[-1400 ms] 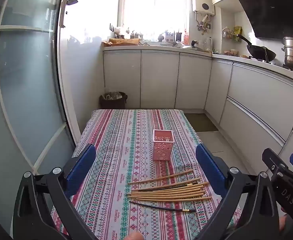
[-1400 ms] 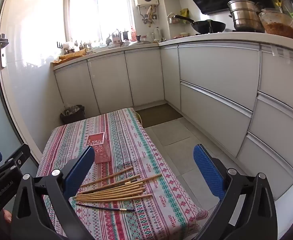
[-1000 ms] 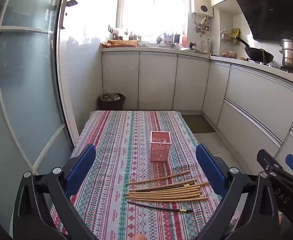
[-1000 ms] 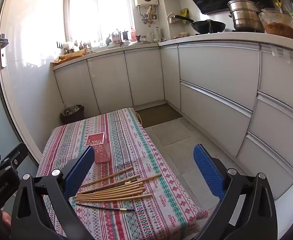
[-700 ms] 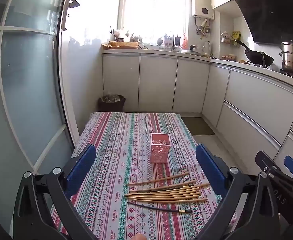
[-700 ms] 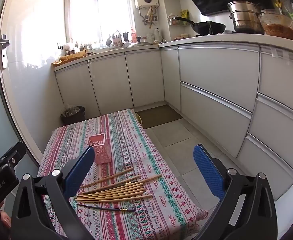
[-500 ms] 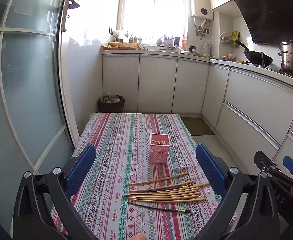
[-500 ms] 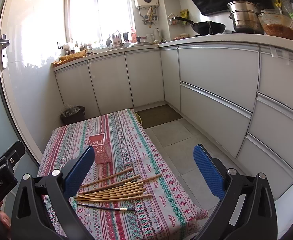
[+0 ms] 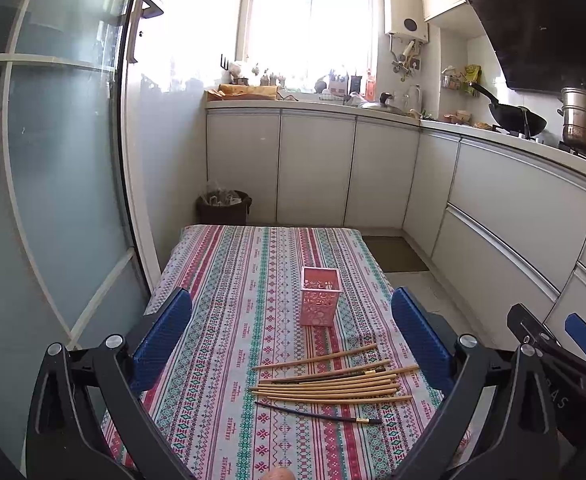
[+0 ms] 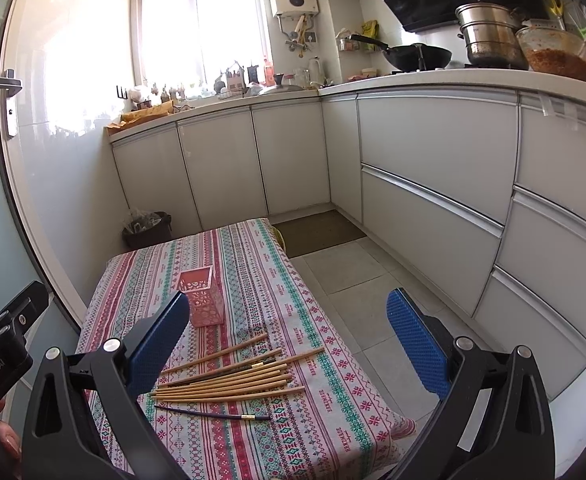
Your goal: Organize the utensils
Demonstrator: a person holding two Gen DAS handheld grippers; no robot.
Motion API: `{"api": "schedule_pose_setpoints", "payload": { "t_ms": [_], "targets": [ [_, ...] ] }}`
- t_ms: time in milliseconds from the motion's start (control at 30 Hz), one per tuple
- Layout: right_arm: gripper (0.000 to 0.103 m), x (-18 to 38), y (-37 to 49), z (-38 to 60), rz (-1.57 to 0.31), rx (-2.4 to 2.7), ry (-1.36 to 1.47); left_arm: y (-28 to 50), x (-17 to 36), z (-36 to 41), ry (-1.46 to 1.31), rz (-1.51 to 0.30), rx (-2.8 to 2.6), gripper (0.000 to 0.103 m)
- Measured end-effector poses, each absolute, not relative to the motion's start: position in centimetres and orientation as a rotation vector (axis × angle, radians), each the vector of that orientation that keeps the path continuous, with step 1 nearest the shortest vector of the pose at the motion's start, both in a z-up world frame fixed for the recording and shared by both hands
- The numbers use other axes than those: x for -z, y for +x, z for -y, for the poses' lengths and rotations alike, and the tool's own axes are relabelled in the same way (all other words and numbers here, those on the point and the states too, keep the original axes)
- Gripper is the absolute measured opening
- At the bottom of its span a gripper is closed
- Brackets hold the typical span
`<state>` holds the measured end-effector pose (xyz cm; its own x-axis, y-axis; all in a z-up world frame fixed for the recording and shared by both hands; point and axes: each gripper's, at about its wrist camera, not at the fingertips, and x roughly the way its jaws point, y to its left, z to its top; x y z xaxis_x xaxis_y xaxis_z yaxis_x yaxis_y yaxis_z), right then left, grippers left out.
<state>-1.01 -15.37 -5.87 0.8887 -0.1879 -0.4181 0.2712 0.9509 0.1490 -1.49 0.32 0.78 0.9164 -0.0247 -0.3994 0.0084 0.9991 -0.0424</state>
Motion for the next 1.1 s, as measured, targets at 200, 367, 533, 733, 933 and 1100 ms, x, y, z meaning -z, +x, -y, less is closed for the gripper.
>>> {"api": "schedule_pose_setpoints", "payload": {
  "t_ms": [200,367,533,733,933,1100],
  "targets": [
    [0.096,5.91,-0.94,15.34,-0.413,0.241,0.207,-1.68,-0.75,-0.37,-0.043,-0.416,0.017,0.096],
    [0.096,6.06,-1.01,15.42,-0.415,0.238,0.209,-1.68,-0.77,-0.51,-0.046,-0.420,0.017,0.096],
    [0.096,6.12,-1.09,15.47,-0.416,0.237,0.210,-1.66,-0.74,-0.54,-0.046,-0.422,0.018,0.096],
    [0.096,6.13,-1.12,15.46,-0.418,0.235,0.210,-1.67,-0.72,-0.54,-0.046,-0.422,0.019,0.096],
    [0.096,6.11,-1.06,15.46,-0.418,0.234,0.211,-1.65,-0.74,-0.53,-0.046,-0.422,0.019,0.096],
    [0.096,6.15,-1.00,15.35,-0.419,0.234,0.211,-1.66,-0.57,-0.58,-0.044,-0.427,0.021,0.096]
  ]
}}
